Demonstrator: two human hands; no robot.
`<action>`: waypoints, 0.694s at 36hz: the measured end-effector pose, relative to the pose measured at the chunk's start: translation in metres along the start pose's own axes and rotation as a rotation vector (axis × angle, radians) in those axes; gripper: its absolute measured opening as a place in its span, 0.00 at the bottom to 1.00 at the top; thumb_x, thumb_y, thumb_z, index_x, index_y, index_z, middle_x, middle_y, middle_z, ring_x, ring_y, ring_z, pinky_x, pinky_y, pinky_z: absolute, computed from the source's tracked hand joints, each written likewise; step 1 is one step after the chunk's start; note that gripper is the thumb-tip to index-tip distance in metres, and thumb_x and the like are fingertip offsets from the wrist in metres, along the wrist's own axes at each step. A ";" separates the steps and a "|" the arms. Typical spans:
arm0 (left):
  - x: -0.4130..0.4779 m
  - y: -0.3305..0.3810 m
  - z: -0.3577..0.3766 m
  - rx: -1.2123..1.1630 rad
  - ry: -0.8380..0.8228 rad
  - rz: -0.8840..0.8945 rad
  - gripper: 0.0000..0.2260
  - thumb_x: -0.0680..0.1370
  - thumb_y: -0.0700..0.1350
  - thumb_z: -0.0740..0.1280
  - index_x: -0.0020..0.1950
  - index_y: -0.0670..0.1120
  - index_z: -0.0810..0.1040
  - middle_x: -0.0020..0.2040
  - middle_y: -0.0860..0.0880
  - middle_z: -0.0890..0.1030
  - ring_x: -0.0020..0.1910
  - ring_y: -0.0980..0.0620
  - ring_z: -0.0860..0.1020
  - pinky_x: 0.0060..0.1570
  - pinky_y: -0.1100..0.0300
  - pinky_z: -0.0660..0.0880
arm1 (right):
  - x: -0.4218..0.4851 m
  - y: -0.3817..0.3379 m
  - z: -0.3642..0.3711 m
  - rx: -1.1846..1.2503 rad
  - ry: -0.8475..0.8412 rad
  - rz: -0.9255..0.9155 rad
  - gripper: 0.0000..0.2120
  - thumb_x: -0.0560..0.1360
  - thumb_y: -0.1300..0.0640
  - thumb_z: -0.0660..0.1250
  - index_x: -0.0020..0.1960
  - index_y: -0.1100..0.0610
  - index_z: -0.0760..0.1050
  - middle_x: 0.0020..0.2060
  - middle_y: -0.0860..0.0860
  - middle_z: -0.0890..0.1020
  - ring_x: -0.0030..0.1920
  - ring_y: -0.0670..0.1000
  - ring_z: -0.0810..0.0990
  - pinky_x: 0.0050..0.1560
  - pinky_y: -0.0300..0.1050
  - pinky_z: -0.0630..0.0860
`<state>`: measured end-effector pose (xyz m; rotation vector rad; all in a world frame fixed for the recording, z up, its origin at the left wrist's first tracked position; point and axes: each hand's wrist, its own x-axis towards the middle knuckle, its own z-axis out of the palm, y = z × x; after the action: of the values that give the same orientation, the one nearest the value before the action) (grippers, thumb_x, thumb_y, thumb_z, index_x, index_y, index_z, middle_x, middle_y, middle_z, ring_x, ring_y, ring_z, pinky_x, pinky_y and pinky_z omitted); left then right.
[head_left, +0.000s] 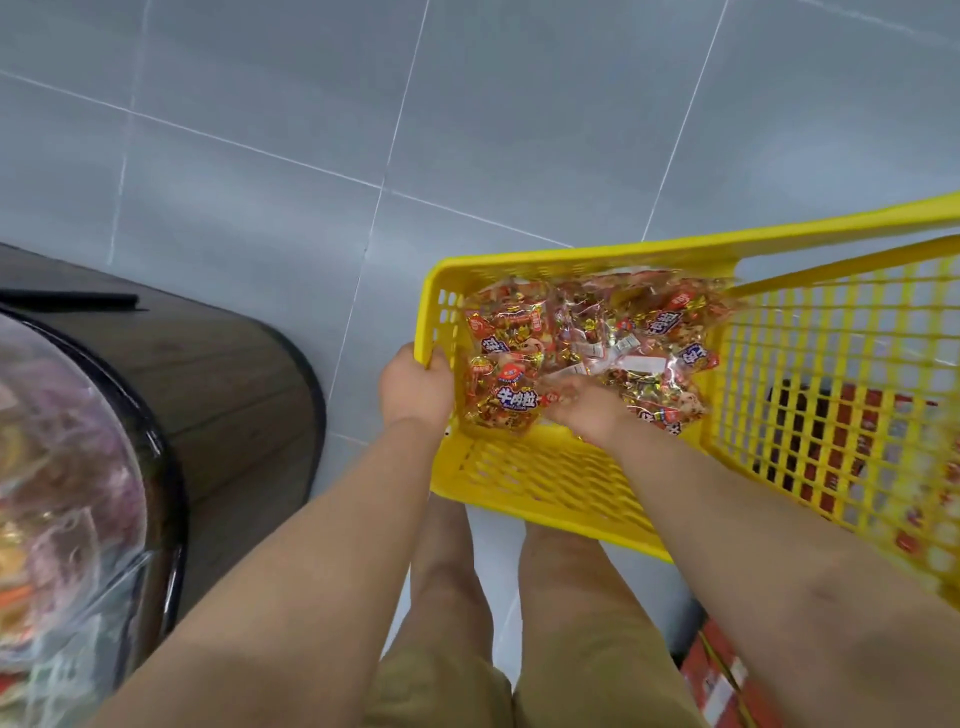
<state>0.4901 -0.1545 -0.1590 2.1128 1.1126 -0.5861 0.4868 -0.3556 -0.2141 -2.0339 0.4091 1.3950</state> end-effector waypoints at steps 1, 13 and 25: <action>0.001 0.000 0.000 -0.004 0.006 0.003 0.09 0.80 0.47 0.62 0.43 0.45 0.75 0.39 0.45 0.76 0.43 0.39 0.77 0.42 0.55 0.71 | 0.002 0.002 0.001 -0.035 -0.014 0.000 0.26 0.72 0.54 0.71 0.68 0.50 0.69 0.61 0.54 0.76 0.50 0.52 0.77 0.44 0.38 0.71; -0.009 0.011 -0.005 -0.078 -0.011 -0.017 0.08 0.80 0.48 0.62 0.47 0.44 0.77 0.43 0.44 0.79 0.47 0.39 0.78 0.48 0.53 0.75 | -0.017 0.011 0.013 -0.112 0.020 -0.154 0.08 0.75 0.49 0.67 0.48 0.53 0.75 0.40 0.49 0.76 0.43 0.51 0.74 0.35 0.40 0.66; -0.066 0.016 -0.030 -0.271 -0.598 0.326 0.21 0.67 0.54 0.76 0.58 0.55 0.76 0.50 0.55 0.83 0.51 0.55 0.81 0.51 0.59 0.78 | -0.102 -0.005 -0.042 0.392 -0.117 -0.326 0.11 0.68 0.47 0.73 0.47 0.51 0.83 0.50 0.67 0.79 0.52 0.66 0.77 0.52 0.52 0.72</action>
<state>0.4705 -0.1747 -0.0898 1.6686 0.4699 -0.7862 0.4799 -0.3882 -0.1087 -1.6085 0.2609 1.1253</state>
